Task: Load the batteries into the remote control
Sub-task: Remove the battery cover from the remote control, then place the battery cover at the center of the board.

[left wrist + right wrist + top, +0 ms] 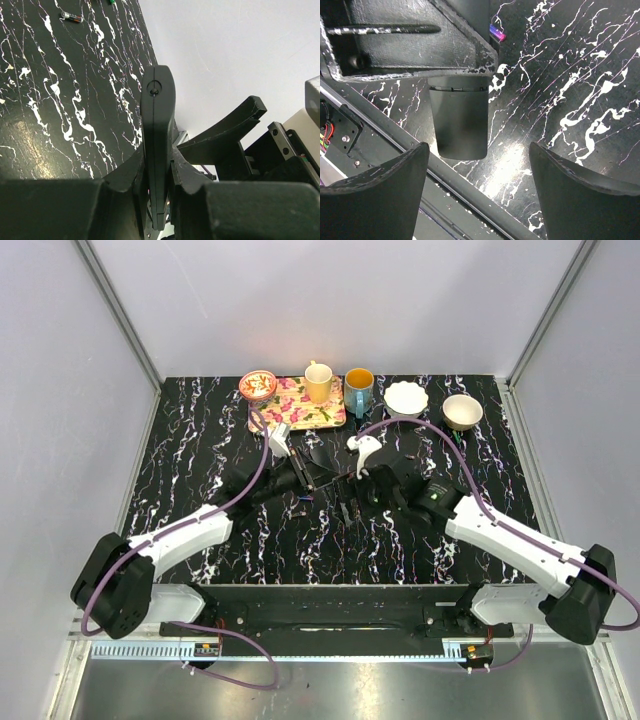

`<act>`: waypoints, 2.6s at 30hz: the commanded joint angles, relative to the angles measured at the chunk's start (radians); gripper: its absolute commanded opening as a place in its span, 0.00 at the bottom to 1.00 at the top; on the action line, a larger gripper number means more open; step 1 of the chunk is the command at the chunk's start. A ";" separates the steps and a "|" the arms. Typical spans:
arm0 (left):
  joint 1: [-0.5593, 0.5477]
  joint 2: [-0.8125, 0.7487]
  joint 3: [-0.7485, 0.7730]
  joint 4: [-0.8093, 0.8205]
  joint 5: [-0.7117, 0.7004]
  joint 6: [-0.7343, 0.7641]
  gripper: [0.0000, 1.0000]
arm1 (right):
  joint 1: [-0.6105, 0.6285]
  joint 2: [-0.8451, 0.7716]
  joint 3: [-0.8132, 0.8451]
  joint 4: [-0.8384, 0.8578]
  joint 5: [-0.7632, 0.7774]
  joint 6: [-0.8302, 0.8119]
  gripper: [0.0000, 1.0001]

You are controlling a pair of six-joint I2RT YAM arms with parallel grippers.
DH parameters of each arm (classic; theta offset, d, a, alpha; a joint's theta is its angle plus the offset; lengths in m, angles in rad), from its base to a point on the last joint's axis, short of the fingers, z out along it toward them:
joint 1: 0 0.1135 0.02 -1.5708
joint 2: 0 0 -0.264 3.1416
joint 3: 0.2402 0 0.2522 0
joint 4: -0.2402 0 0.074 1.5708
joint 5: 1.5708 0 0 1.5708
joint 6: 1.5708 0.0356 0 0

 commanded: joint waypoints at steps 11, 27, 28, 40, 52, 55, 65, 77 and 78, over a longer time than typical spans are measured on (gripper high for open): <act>0.004 0.014 0.032 0.070 0.032 -0.022 0.00 | 0.018 0.038 0.046 0.046 -0.004 -0.020 0.63; 0.006 0.006 0.027 0.045 0.011 0.004 0.00 | 0.018 0.011 0.034 0.027 -0.003 -0.014 0.38; 0.004 0.005 0.033 0.021 0.005 0.014 0.00 | 0.016 -0.002 0.035 0.023 -0.003 -0.013 0.37; 0.023 0.006 0.075 -0.045 -0.031 0.065 0.00 | 0.018 -0.078 0.021 -0.036 -0.012 0.007 0.29; 0.049 0.005 0.078 -0.032 -0.028 0.044 0.00 | 0.016 -0.111 0.001 -0.042 -0.024 0.026 0.26; 0.062 0.005 0.078 -0.024 -0.019 0.038 0.00 | 0.016 -0.121 -0.002 -0.051 -0.015 0.027 0.26; 0.115 -0.150 -0.059 0.004 0.026 0.039 0.00 | -0.155 -0.003 -0.100 -0.103 0.179 0.064 0.23; 0.116 -0.612 -0.362 -0.039 -0.104 0.077 0.00 | -0.346 0.408 0.000 0.062 0.050 0.108 0.18; 0.116 -0.633 -0.372 -0.045 -0.106 0.077 0.00 | -0.354 0.459 0.027 0.064 0.048 0.108 0.18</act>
